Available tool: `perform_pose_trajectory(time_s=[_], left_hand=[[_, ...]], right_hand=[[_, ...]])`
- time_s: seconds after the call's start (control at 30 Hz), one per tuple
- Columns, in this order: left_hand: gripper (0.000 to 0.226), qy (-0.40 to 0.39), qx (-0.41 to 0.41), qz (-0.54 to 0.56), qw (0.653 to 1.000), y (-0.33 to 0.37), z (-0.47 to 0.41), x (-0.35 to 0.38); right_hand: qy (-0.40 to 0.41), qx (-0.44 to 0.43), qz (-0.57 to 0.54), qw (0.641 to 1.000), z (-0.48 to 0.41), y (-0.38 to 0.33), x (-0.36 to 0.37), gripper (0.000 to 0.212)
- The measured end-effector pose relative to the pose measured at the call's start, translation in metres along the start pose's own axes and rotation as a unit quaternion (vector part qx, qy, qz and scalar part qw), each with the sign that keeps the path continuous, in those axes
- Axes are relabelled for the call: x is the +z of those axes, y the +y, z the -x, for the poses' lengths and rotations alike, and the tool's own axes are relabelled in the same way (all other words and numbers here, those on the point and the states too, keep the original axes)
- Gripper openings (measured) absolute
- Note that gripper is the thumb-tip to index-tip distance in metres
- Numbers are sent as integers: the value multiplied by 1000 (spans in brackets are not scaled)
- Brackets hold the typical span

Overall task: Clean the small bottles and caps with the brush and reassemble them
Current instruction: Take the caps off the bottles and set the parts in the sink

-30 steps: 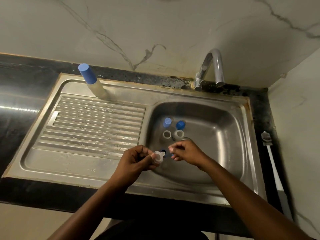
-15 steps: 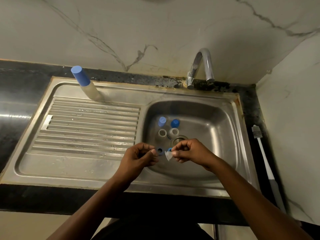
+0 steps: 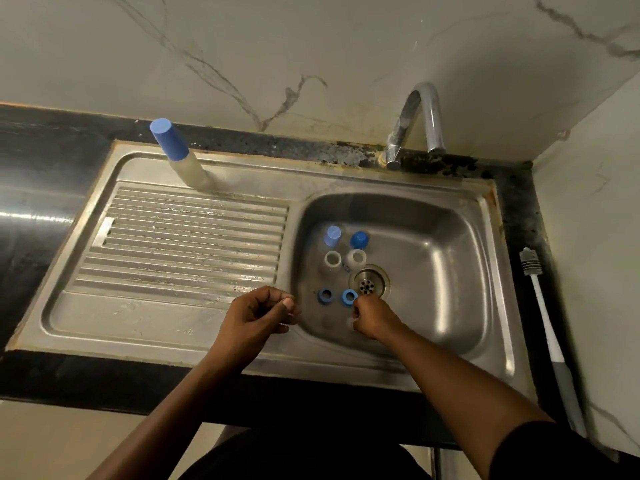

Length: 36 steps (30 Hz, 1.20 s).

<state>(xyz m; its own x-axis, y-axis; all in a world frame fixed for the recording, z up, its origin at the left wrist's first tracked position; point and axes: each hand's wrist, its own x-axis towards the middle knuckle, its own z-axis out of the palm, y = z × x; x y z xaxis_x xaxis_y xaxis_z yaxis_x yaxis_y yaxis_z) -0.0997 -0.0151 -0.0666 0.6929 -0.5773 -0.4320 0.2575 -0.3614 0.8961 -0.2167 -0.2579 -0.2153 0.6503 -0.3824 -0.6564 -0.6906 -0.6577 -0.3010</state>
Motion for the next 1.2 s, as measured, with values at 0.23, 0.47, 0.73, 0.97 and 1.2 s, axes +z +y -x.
perform_pose_trajectory(time_s=[0.23,0.47,0.73,0.97,1.2], left_hand=[[15,-1,1,-8,1000,1,1,-8],[13,18,0,5,1000,9,-9,-20],[15,51,46,35,997,33,-19,-56],[16,105,64,77,989,53,-26,-99],[17,123,78,88,985,67,-35,-140]], right_hand=[[-4,6,15,1000,-2,0,3,12],[48,-39,-15,998,24,-20,-40,12],[103,-132,-111,980,72,-108,-120,10],[136,-243,-112,954,77,-218,-169,13],[210,-294,-78,929,29,-323,-195,39]])
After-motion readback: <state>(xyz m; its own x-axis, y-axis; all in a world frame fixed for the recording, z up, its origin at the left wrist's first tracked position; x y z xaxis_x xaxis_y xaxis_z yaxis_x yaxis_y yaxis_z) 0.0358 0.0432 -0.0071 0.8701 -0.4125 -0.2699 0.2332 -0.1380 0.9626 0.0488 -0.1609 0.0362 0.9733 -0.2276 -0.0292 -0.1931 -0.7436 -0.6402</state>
